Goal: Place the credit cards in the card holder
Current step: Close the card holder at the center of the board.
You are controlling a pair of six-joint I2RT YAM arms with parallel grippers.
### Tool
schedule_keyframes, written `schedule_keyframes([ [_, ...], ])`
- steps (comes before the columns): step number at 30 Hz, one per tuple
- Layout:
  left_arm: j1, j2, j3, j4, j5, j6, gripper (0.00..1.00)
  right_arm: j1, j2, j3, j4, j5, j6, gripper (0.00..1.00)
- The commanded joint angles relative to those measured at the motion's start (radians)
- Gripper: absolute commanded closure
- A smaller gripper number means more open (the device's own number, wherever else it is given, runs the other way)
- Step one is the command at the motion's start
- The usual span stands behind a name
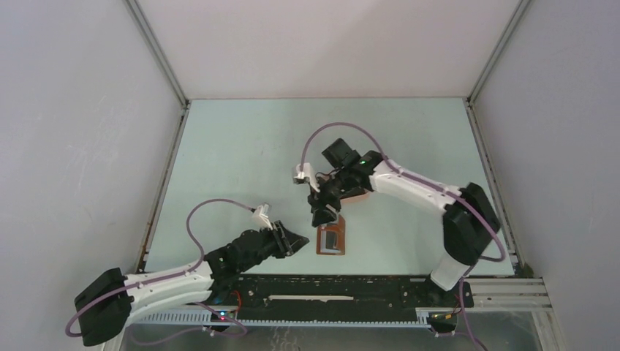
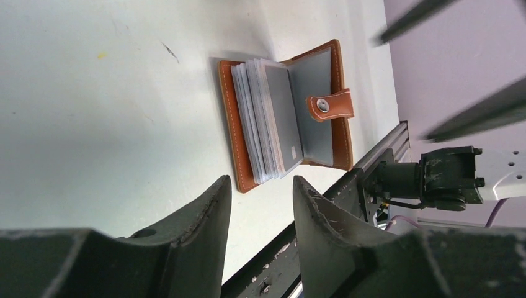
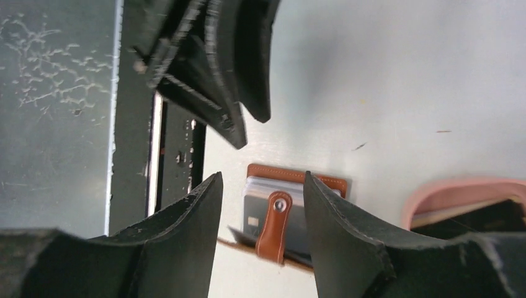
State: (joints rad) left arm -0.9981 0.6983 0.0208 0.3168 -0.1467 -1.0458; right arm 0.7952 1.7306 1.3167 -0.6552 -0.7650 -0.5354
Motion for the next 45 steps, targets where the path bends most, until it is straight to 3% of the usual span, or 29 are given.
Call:
schedule_keyframes([
  [1,0.003,0.03,-0.007,0.062,-0.011,0.029,0.53,-0.077,-0.175,-0.04,-0.111,-0.118,-0.167,0.41],
  [5,0.004,0.058,-0.005,0.093,-0.012,0.033,0.52,-0.193,-0.299,-0.141,-0.158,-0.16,-0.322,0.45],
  [10,0.004,0.1,0.011,0.134,-0.014,0.047,0.47,-0.236,-0.328,-0.278,-0.122,-0.007,-0.464,0.55],
  [15,0.004,0.144,0.045,0.172,-0.011,0.056,0.4,-0.206,-0.239,-0.286,-0.083,0.071,-0.448,0.68],
  [24,0.007,0.183,0.006,0.298,-0.03,-0.037,0.39,-0.058,-0.103,-0.258,0.02,0.177,-0.302,0.86],
  [35,0.01,0.163,-0.015,0.296,-0.077,-0.081,0.38,0.01,0.025,-0.196,0.036,0.262,-0.207,0.86],
  [45,0.008,0.32,0.08,0.281,-0.013,-0.019,0.43,0.021,0.091,-0.148,-0.031,0.312,-0.192,0.86],
])
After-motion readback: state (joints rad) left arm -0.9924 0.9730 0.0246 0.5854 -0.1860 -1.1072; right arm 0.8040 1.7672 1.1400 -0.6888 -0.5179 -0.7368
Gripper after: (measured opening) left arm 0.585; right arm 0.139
